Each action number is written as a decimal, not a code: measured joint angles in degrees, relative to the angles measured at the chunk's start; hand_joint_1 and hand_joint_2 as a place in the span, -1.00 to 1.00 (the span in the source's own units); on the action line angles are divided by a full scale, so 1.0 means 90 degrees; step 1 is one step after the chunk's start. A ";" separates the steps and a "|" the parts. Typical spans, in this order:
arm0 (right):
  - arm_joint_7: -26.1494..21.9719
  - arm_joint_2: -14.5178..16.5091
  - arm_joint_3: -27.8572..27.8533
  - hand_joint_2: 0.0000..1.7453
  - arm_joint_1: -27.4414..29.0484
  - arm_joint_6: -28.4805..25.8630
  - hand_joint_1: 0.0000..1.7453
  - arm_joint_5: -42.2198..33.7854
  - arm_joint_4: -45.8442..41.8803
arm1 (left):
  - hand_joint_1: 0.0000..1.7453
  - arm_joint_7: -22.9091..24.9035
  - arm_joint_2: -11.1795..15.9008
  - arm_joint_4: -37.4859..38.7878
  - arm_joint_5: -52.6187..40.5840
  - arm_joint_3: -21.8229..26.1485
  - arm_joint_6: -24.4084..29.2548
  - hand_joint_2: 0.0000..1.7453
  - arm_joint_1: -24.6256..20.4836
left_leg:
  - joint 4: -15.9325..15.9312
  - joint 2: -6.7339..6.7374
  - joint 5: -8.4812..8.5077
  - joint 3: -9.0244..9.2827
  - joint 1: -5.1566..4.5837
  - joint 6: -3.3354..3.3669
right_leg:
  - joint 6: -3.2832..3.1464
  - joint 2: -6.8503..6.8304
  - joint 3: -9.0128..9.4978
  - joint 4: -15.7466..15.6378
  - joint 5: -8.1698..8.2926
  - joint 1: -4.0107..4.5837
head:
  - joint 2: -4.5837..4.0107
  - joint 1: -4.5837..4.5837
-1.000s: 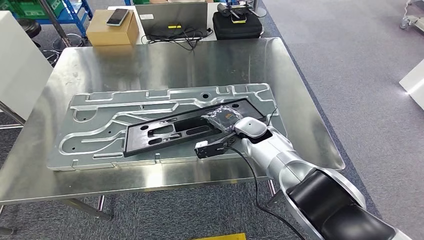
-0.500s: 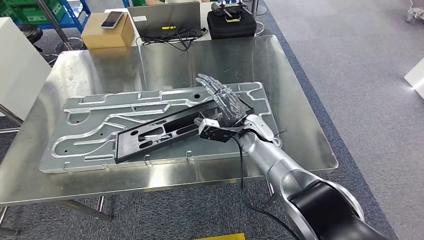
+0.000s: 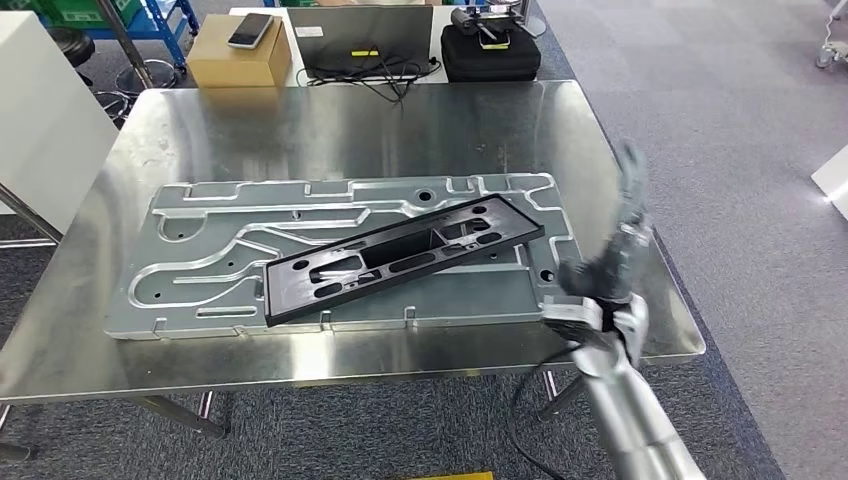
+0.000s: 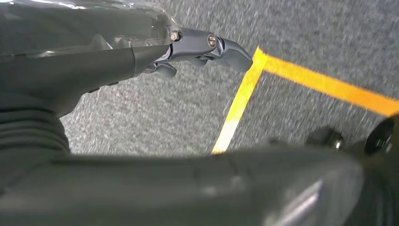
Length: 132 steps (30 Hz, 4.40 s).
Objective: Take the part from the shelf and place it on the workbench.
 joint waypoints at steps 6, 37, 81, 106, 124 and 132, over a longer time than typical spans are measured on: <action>0.0000 -0.0102 -0.2238 -1.00 0.1841 0.0014 -1.00 0.0445 -0.0347 | -1.00 -0.0033 -0.0102 0.0000 0.0007 0.0281 0.0047 -1.00 0.0067 | 0.0026 -0.0023 -0.0065 0.0054 -0.0061 -0.0090 | -0.0147 -0.0039 0.0764 -0.1612 0.0704 0.0069 | 0.0000 0.0000; 0.1567 0.0310 -0.7369 -1.00 0.2054 0.0556 -1.00 0.4745 0.6540 | -1.00 -0.0059 -0.0230 0.0000 0.0010 0.0410 -0.0110 -1.00 0.0094 | 0.0036 0.0216 0.0248 -0.0178 -0.0066 -0.0155 | -0.0043 -0.0020 0.1734 -0.1791 0.0006 -0.0035 | 0.0000 0.0002; 0.4885 0.1229 -0.8361 -1.00 0.1477 0.4558 -1.00 0.4388 0.8312 | -1.00 0.1341 -0.0554 -0.0092 0.0002 -0.1036 -0.0469 -1.00 0.0065 | 0.0017 0.0190 -0.0677 0.0975 -0.0028 -0.0201 | -0.0166 -0.0099 0.0637 -0.1705 0.0920 0.0027 | 0.0000 0.0002; 0.5135 0.1194 -0.8461 -1.00 0.1513 0.4084 -1.00 0.4256 0.8351 | -1.00 0.1163 0.0065 -0.0078 0.0007 -0.1016 -0.0315 -1.00 0.0155 | 0.1708 0.0206 -0.0999 -0.0577 -0.0001 -0.0305 | -0.0295 -0.0103 0.1275 -0.1888 0.0437 -0.0007 | 0.0000 0.0001; 0.4990 0.1222 -0.8519 -1.00 0.1522 0.4143 -1.00 0.4246 0.8351 | -1.00 0.1270 0.0003 -0.0078 0.0010 -0.1030 -0.0354 -1.00 0.0071 | -0.0098 0.0225 0.0049 -0.0064 -0.0060 0.0054 | 0.0031 -0.0035 0.0964 -0.0468 -0.0001 -0.0035 | 0.0000 0.0002; 0.4977 0.1208 -0.8520 -1.00 0.1478 0.4147 -1.00 0.4293 0.8355 | -1.00 0.1293 -0.0059 -0.0078 0.0006 -0.1041 -0.0361 -1.00 0.0056 | 0.0228 0.0201 -0.0034 -0.0414 -0.0049 -0.0199 | -0.0272 -0.0076 0.1729 -0.2030 0.0183 -0.0008 | 0.0000 0.0002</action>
